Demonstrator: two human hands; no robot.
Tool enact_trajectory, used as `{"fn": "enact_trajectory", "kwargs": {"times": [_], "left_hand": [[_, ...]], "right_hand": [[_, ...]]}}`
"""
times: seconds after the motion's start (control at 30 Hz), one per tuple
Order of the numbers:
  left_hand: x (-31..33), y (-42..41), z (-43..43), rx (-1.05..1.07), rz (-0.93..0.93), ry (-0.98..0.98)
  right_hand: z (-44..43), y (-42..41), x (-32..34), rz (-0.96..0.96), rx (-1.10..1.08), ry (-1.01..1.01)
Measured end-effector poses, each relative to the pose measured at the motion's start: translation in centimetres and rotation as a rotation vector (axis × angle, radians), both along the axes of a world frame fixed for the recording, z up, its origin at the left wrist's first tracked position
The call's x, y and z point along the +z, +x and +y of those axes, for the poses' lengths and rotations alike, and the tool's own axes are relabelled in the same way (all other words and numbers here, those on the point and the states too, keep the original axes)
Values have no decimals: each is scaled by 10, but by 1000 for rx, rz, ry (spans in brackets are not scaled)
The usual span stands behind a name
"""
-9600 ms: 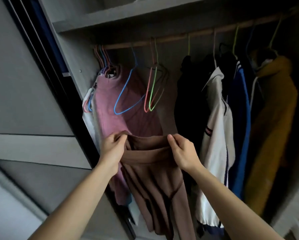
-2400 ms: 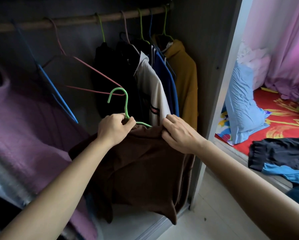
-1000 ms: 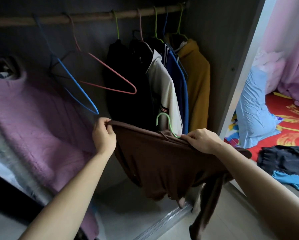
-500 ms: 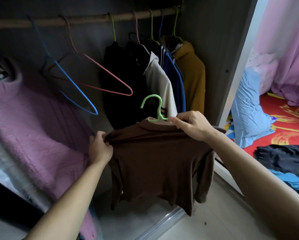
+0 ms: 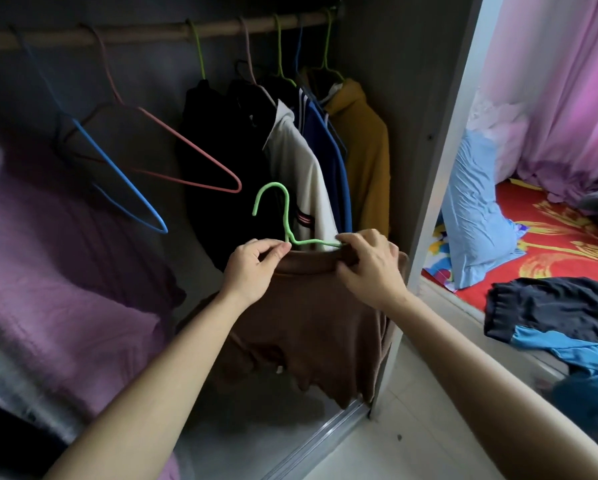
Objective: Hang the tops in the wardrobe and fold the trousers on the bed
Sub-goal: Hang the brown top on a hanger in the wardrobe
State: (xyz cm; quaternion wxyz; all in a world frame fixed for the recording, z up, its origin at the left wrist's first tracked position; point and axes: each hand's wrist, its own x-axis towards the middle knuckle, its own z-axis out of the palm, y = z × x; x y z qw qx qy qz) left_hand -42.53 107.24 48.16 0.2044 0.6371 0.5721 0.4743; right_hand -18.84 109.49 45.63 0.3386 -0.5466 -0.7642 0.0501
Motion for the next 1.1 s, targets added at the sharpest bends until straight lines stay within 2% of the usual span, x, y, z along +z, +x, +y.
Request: {"fn": "enact_trajectory", "kwargs": {"times": [0.07, 0.13, 0.2, 0.27, 0.33, 0.47, 0.6, 0.67, 0.7, 0.8, 0.83, 0.87, 0.93, 1.0, 1.07, 1.1], "left_hand": [[1, -4, 3, 14, -31, -11], [2, -7, 4, 18, -53, -23], [3, -9, 5, 36, -38, -22], [3, -7, 6, 48, -2, -18], [4, 0, 5, 37, 38, -12], [4, 14, -3, -30, 98, -9], [1, 12, -9, -17, 157, -17], [-1, 8, -10, 6, 184, -17], [-1, 6, -10, 14, 203, -25], [0, -5, -9, -13, 298, -98], [-1, -8, -8, -43, 364, -149], [-1, -11, -7, -77, 441, -213], [-8, -13, -7, -118, 566, -317], [-12, -13, -7, -81, 565, -308], [-10, -16, -5, -8, 465, -218], [-7, -19, -5, 17, 415, -176]], "right_hand": [[0, 14, -11, 151, -253, -83], [1, 28, -21, 337, -401, -143], [3, 36, -24, 530, -388, -270], [4, 33, -23, 586, -308, -427], [5, 21, -20, 600, -263, -463], [16, -4, -12, 735, -309, -504], [29, -1, -14, 886, -319, -668], [28, 0, -16, 826, -282, -707], [27, 0, -17, 704, -271, -691], [28, 6, -17, 57, -232, -539], [28, 8, -14, -49, -200, -457], [27, 8, -10, -53, -144, -369], [21, 3, 1, 71, 14, -182], [13, -7, 13, 250, 120, -83], [9, -12, 17, 334, 198, -176], [9, -11, 18, 271, 235, -297]]}}
